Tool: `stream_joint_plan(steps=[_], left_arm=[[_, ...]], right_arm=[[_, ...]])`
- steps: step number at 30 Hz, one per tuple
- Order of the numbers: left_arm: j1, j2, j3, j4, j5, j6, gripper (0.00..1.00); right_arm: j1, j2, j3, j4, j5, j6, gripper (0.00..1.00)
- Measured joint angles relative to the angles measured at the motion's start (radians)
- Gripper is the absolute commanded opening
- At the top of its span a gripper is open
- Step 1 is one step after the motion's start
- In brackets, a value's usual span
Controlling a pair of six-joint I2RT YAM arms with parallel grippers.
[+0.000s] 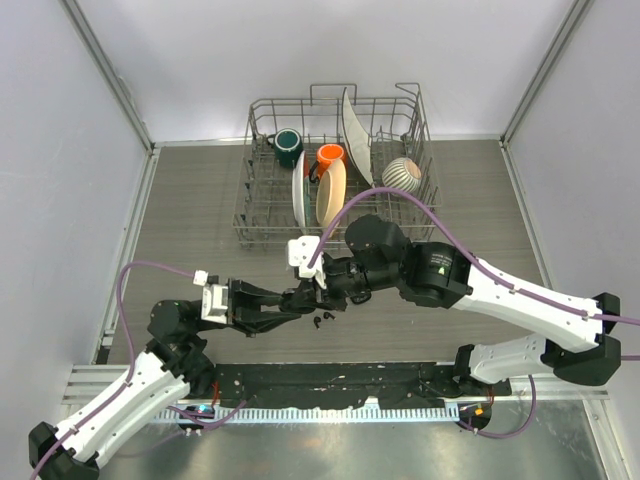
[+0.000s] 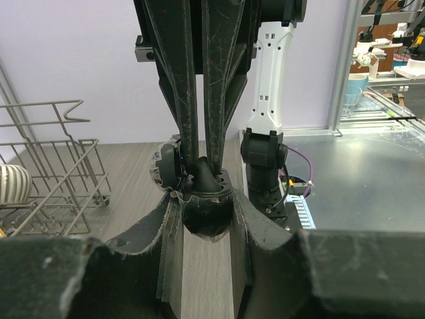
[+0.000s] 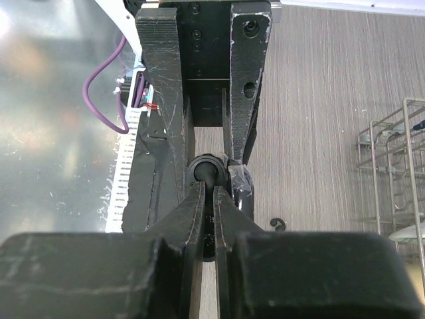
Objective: Insert the wireless bluetooth earbuds into the charging case
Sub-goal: Place the earbud in the charging case, then pick up the earbud from the center of the board.
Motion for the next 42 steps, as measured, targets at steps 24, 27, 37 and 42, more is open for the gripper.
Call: stream_joint_plan(steps=[24, 27, 37, 42], left_arm=[[0.000, -0.014, 0.000, 0.005, -0.045, 0.002, 0.00], [0.000, -0.020, 0.000, 0.003, -0.045, 0.004, 0.00], [0.000, -0.082, 0.000, -0.060, -0.072, 0.037, 0.00], [0.000, -0.132, 0.000, -0.103, -0.098, 0.045, 0.00]], right_arm=[[0.011, -0.093, -0.027, 0.057, 0.074, 0.021, 0.50], [0.010, -0.142, -0.048, 0.103, 0.100, 0.027, 0.50], [0.002, -0.285, -0.177, 0.277, 0.444, 0.190, 0.56], [-0.113, -0.287, -0.233, 0.280, 0.584, 0.360, 0.49]])
